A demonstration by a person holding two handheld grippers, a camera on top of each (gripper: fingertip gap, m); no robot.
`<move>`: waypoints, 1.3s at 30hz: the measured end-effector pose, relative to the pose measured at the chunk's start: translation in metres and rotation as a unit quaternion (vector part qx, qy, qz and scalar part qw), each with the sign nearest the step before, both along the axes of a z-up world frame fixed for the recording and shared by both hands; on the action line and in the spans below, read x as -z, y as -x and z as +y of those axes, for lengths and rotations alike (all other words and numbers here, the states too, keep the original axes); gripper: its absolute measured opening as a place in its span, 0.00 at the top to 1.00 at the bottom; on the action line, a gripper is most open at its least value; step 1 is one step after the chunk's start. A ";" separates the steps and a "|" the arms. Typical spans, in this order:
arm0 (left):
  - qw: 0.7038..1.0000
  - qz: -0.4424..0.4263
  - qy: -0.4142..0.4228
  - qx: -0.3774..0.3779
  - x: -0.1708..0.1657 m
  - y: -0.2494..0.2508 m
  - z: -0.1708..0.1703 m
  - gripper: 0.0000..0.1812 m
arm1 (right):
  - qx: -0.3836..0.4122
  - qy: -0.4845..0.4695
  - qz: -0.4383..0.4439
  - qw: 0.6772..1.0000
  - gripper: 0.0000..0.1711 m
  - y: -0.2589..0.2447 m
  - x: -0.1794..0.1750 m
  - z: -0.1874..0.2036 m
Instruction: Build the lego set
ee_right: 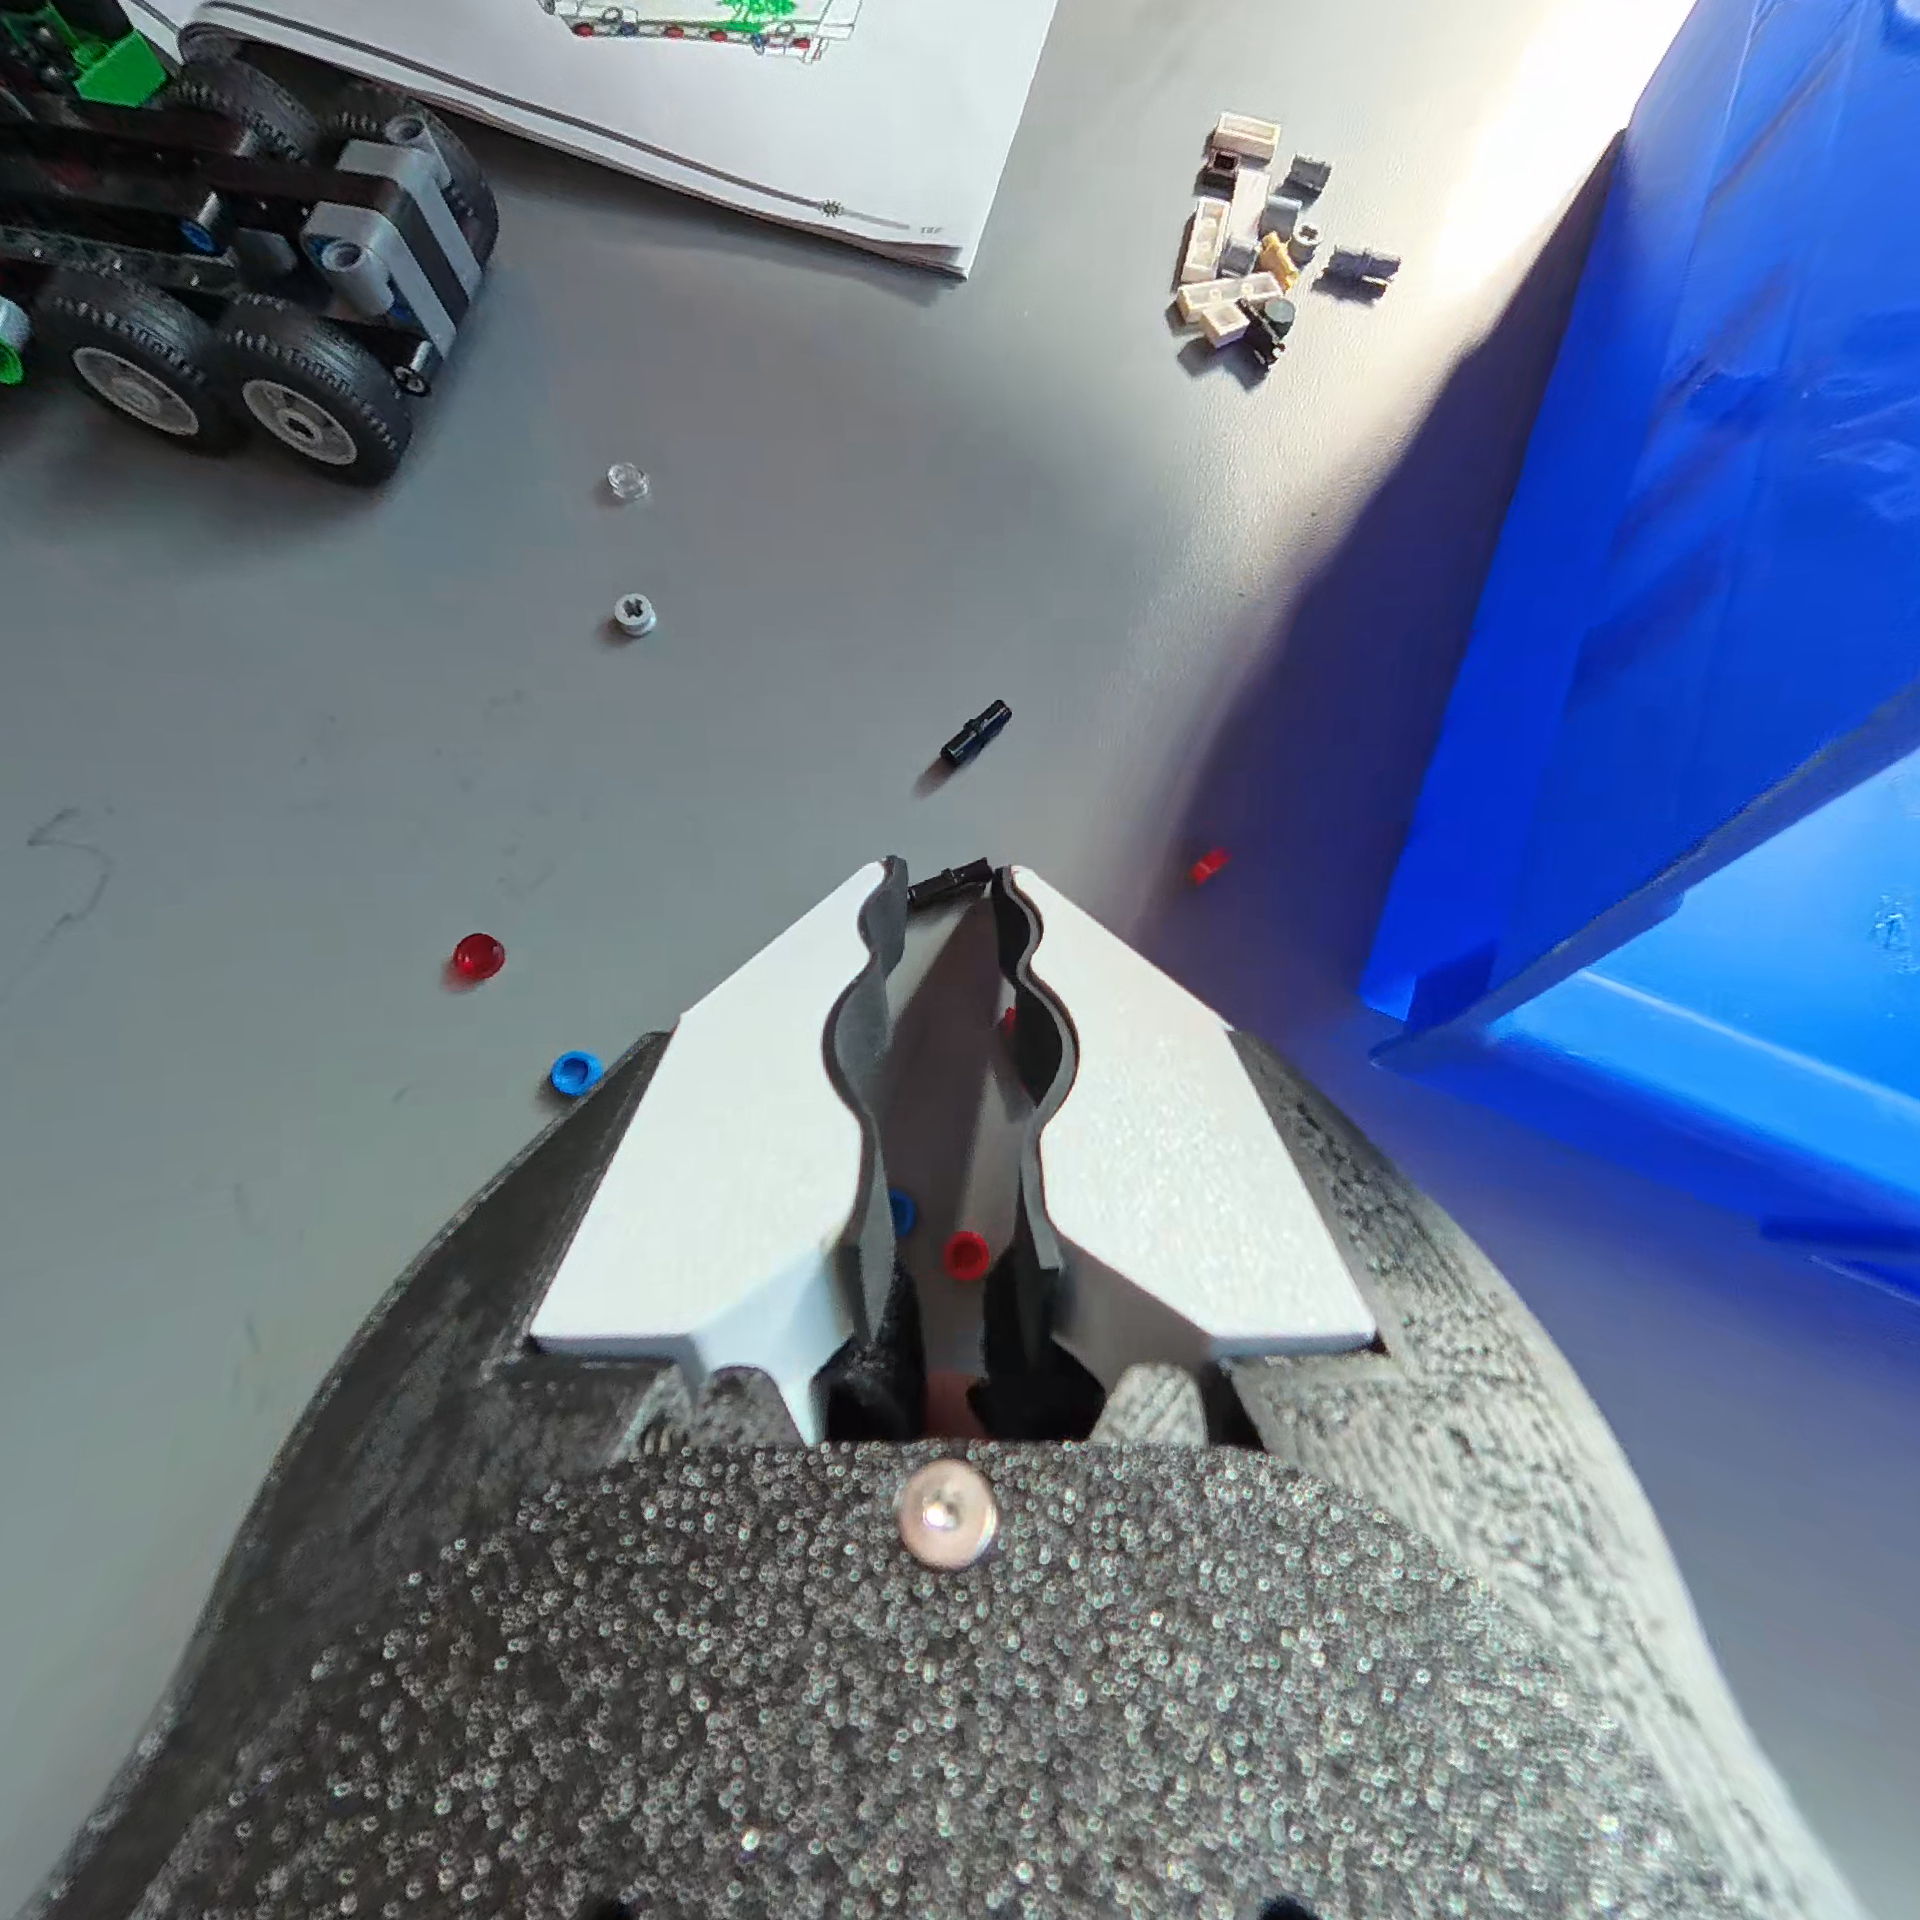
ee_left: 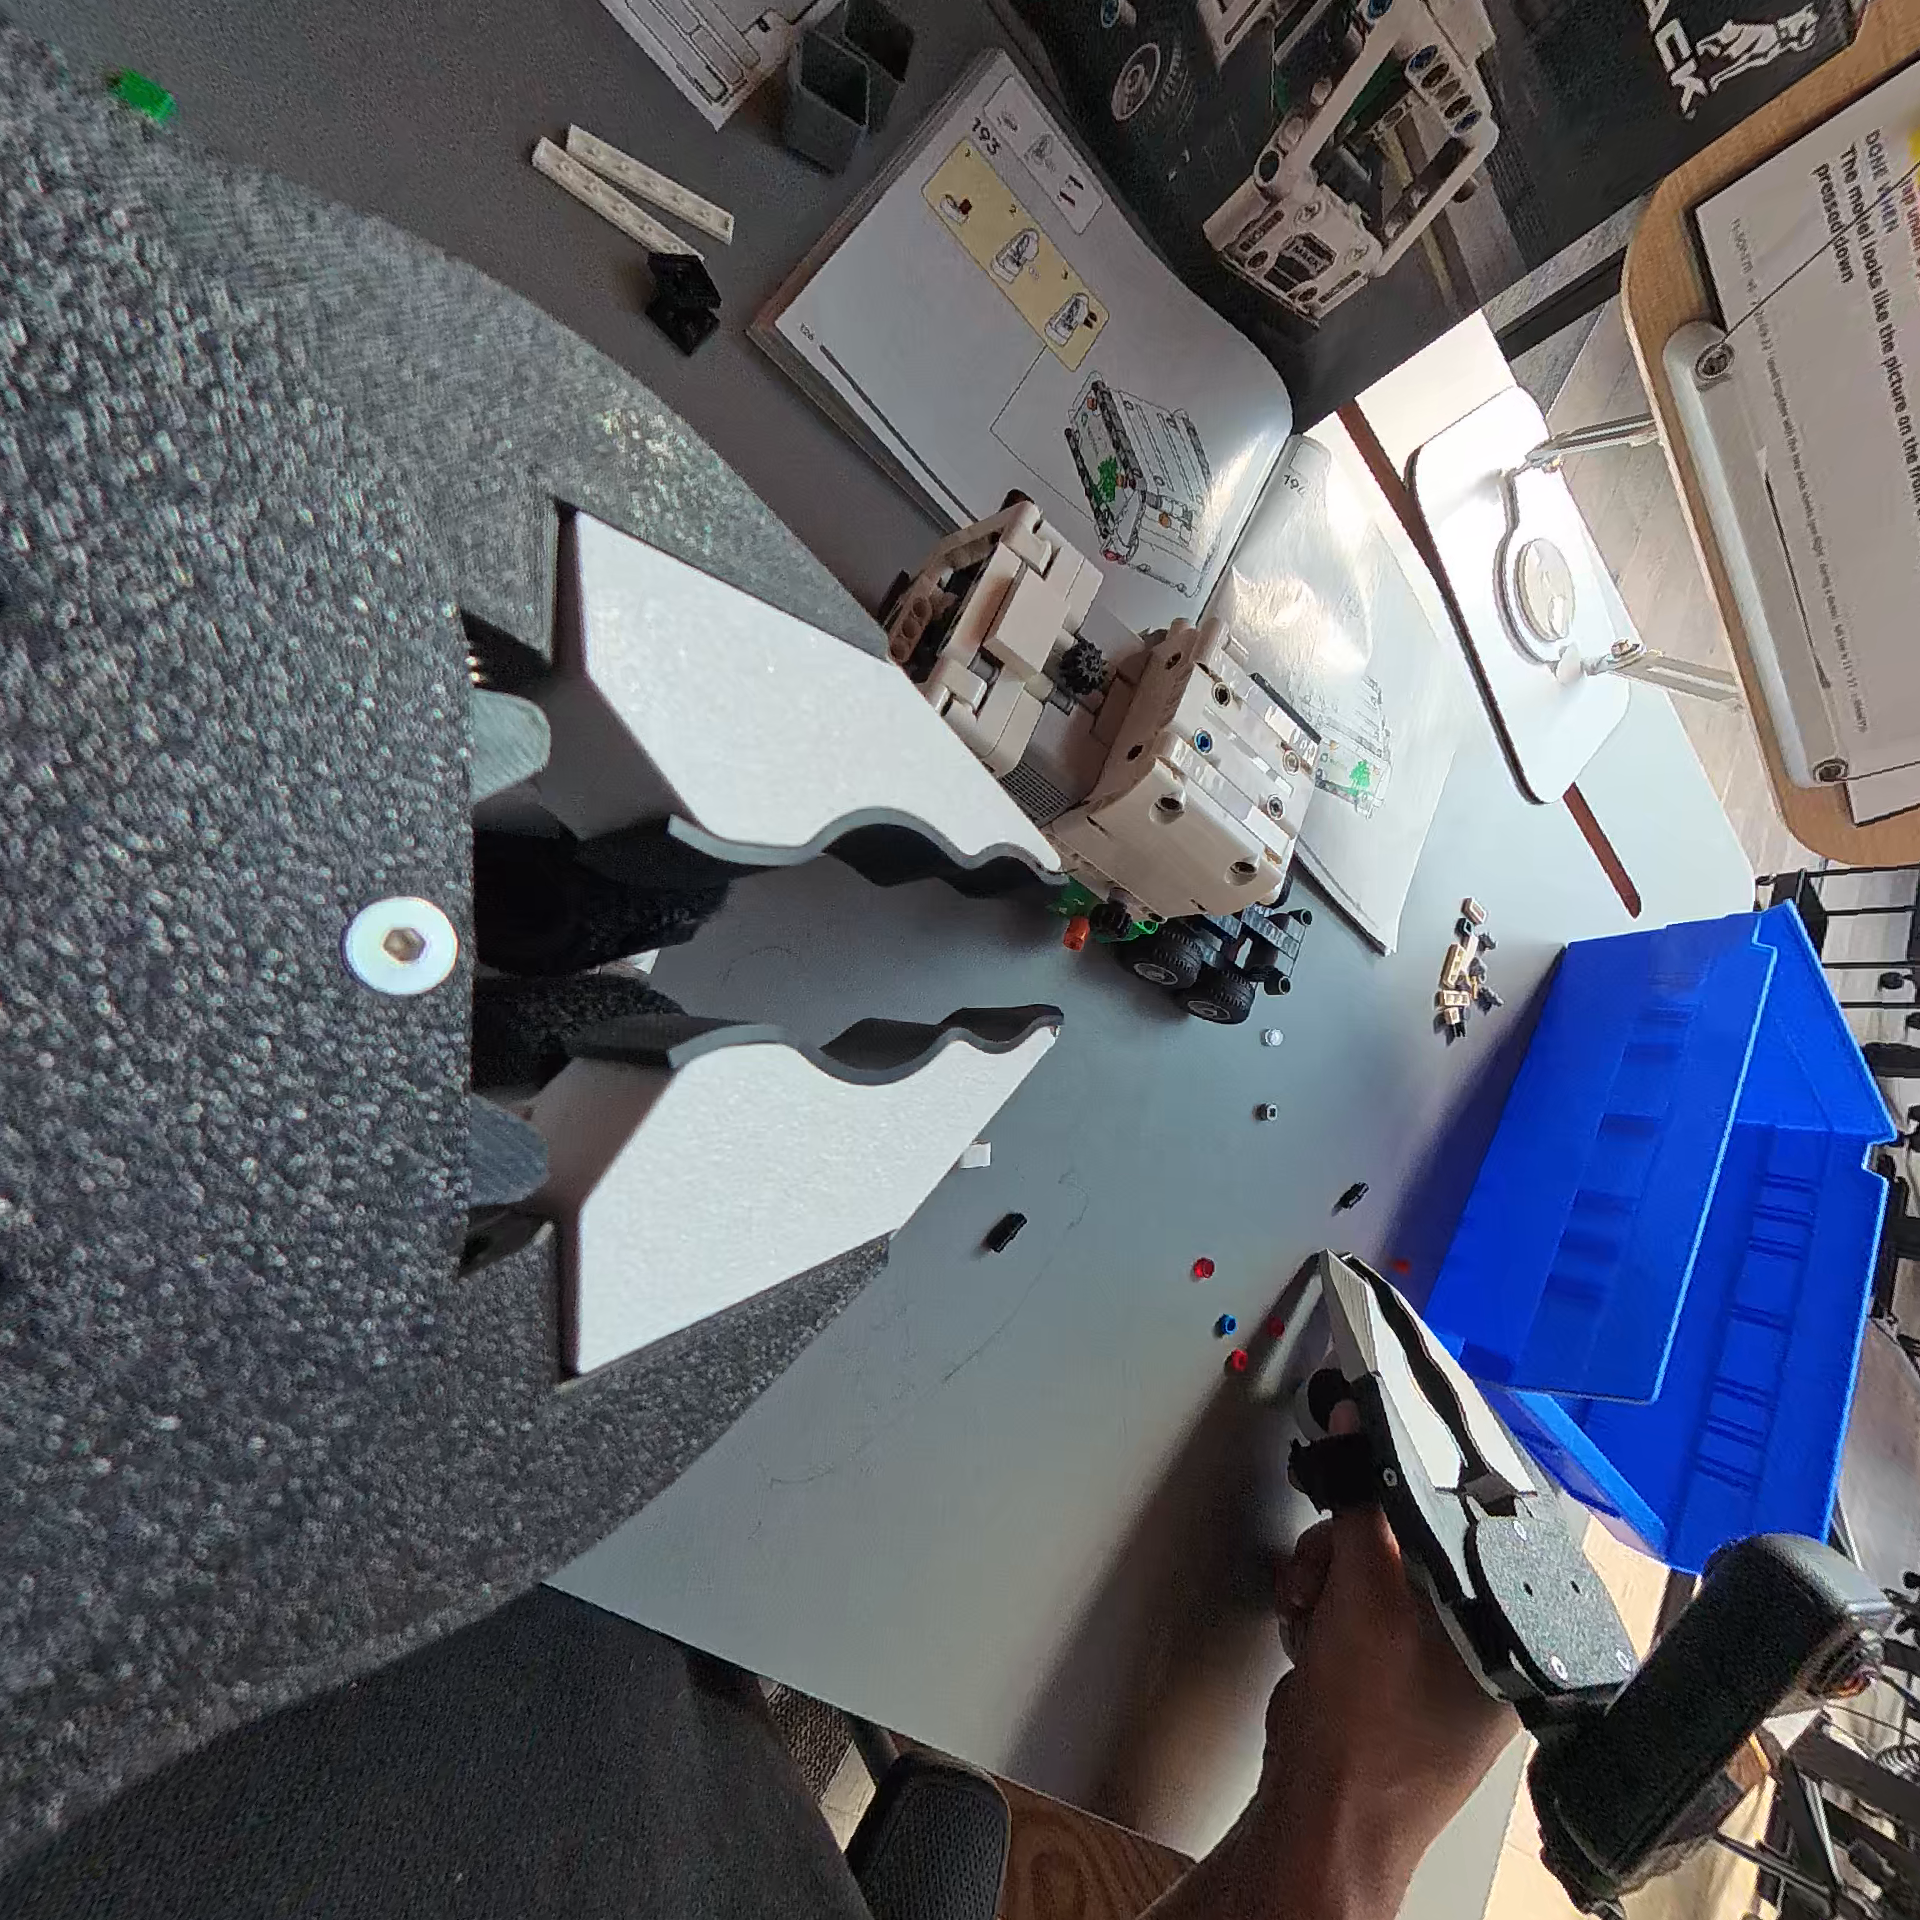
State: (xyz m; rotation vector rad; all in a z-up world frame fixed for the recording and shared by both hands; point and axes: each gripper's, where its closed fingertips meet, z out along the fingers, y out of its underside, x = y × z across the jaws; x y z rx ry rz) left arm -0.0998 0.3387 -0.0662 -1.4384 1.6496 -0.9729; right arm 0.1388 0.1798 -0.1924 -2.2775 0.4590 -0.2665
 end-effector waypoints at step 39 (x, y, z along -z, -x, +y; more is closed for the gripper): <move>1.000 0.007 0.002 -0.020 0.007 0.007 0.015 0.90 | -0.134 -0.028 -0.033 0.990 0.91 0.067 -0.027 0.005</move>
